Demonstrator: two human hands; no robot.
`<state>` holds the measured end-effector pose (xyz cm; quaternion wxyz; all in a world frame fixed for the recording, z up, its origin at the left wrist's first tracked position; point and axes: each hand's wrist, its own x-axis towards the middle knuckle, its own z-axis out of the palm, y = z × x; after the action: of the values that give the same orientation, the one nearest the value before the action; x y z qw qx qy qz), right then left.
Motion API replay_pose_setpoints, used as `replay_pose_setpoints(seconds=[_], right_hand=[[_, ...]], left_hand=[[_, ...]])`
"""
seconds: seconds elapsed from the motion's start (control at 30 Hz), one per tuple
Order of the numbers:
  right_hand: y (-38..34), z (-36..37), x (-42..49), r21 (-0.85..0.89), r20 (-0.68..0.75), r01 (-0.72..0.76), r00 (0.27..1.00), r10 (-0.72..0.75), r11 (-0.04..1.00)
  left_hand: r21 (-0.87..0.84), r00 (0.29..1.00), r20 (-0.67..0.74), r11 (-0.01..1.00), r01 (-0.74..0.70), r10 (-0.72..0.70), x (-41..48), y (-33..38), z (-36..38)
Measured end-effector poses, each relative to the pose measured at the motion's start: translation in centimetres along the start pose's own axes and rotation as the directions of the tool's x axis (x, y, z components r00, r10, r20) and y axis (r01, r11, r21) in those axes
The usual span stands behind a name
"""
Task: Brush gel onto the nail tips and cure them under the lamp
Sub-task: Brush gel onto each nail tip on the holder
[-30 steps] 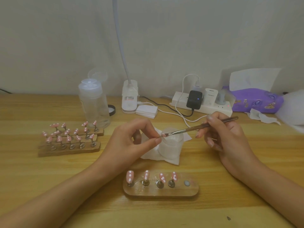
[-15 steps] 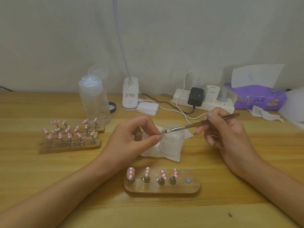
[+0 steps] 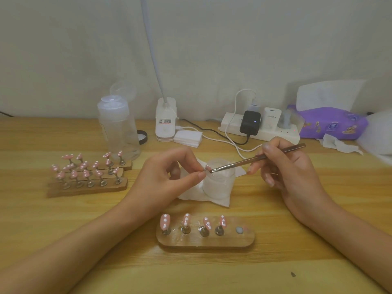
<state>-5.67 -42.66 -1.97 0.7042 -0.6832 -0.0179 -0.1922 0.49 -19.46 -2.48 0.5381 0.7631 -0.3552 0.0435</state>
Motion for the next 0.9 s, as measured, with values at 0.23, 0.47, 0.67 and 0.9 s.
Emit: replay_pose_setpoints(seconds=[0.23,0.47,0.67,0.9], right_hand=[[-0.3,-0.3,-0.1,-0.009,-0.093,0.037,0.995,-0.038,0.999],[-1.2,-2.2,0.5,0.023,-0.142,0.006,0.990,-0.003,1.000],[-1.5,-2.8,0.9,0.065,0.011,0.124,0.992,-0.125,0.990],[-1.9,-3.6,1.2,-0.097,0.162,0.288,0.949,-0.271,0.953]], left_hand=[[0.032,0.999,0.005,0.999,-0.032,0.032,0.0,-0.1,0.0],[0.050,0.999,0.005,0.998,-0.046,0.046,0.0,-0.1,-0.1],[0.037,0.999,0.007,0.998,-0.049,0.049,0.0,-0.2,-0.1],[0.025,0.999,0.016,0.998,-0.051,0.050,0.0,-0.3,-0.1]])
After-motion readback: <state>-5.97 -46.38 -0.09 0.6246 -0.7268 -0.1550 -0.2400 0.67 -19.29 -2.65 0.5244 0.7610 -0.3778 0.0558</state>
